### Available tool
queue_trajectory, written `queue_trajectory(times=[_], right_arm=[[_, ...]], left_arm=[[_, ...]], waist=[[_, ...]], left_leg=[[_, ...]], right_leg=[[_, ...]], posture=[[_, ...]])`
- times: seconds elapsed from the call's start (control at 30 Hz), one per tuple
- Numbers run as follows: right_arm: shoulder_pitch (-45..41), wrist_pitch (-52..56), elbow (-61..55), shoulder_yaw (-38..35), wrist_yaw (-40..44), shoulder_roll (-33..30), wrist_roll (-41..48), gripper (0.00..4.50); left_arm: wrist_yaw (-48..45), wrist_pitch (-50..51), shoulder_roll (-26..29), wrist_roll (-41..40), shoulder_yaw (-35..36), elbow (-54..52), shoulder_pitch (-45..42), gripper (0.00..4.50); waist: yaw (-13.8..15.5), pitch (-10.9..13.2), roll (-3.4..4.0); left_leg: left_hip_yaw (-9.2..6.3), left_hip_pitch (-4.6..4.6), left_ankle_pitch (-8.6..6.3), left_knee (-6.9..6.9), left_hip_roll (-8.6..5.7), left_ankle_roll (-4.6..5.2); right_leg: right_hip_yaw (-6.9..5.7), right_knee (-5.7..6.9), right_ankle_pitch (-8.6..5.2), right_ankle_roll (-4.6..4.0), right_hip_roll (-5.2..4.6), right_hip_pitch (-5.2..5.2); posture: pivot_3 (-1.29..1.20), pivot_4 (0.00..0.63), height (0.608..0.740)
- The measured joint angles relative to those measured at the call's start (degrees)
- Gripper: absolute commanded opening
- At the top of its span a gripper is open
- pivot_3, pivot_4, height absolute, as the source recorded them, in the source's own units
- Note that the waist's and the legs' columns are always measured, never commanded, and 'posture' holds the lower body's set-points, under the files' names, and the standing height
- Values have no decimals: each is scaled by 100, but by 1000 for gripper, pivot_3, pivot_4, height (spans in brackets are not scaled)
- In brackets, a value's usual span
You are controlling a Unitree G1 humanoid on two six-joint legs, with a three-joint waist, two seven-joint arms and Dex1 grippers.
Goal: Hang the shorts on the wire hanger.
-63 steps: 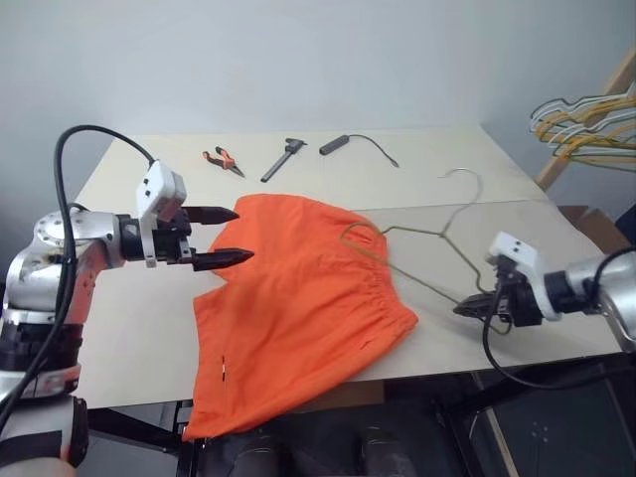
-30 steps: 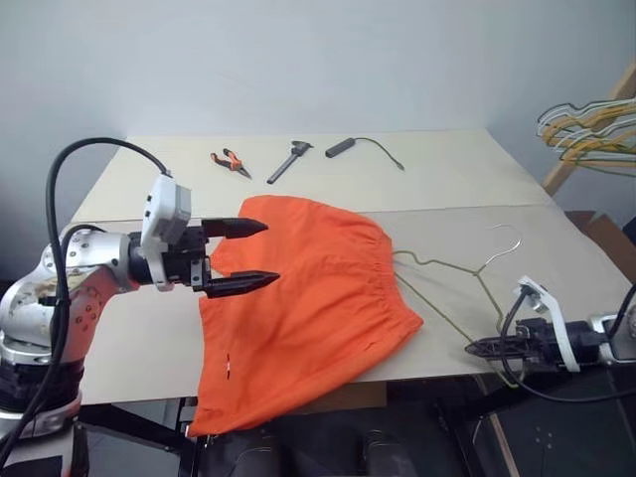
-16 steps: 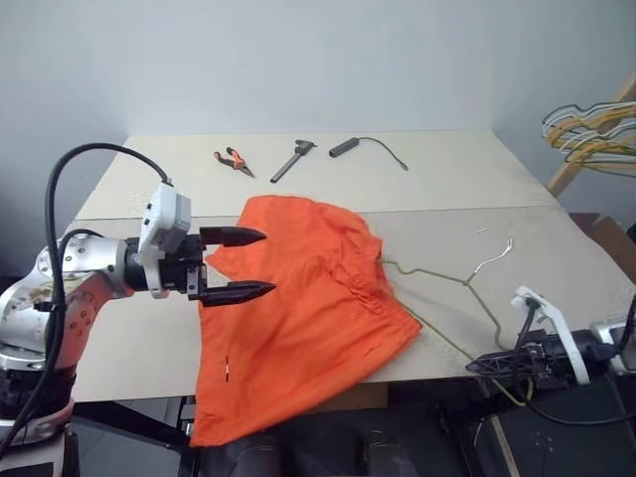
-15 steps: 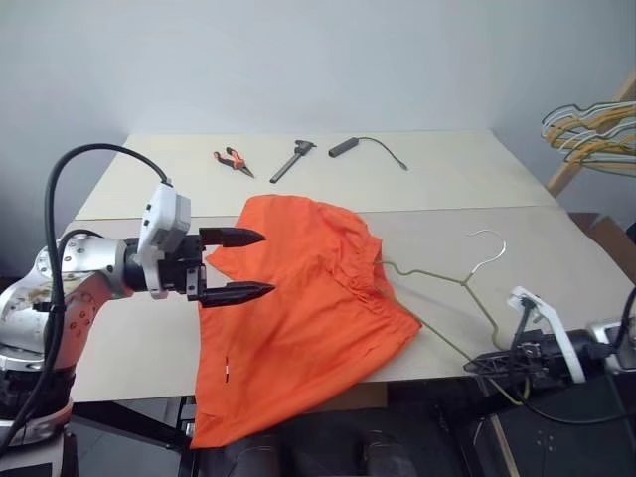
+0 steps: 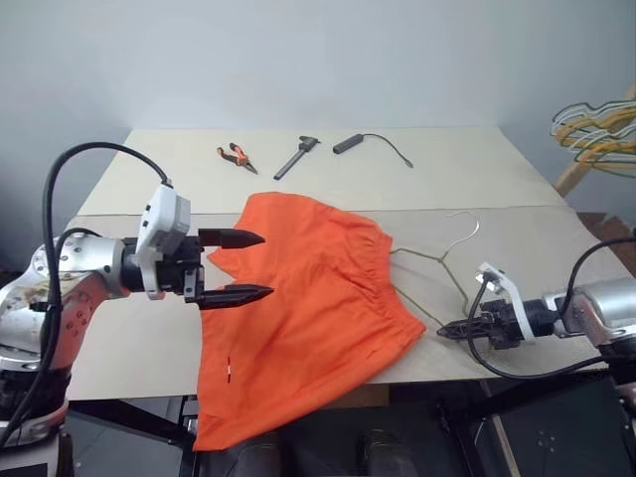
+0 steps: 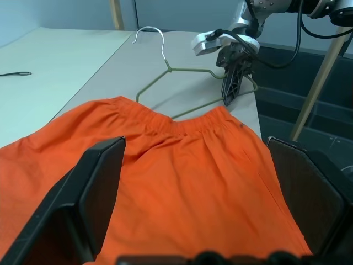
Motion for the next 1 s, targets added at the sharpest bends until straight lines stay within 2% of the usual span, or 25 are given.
queue_trajectory(times=[0.2,0.4,0.63,1.0], right_arm=[[-808,-342,1077,267,147,538,-509,0],[-931,-554,1412,474,603,711,-740,0],[-1348,-764,2098,383,515,1096,-1006,0],[-1394,-673,1982,-122,365,924,-1030,0]], left_arm=[[8,-6,4,0,-8,-75,59,4480],[23,-10,24,0,11,-87,214,4480],[62,-40,27,0,17,-191,229,4480],[66,-218,-14,5,-21,-163,185,4480]], waist=[[-15,25,10],[59,34,17],[89,38,19],[98,42,26]], left_leg=[[0,-1,1,0,0,-2],[-1,-10,1,0,-1,-3],[0,-9,3,0,-2,-8],[0,-13,13,0,-2,-25]], right_leg=[[-1,3,1,2,0,-2],[-6,-7,0,6,0,-3],[-6,-6,2,8,0,-2],[-10,-11,3,9,0,-2]], posture=[[62,90,740],[74,86,740],[71,81,740],[22,80,740]])
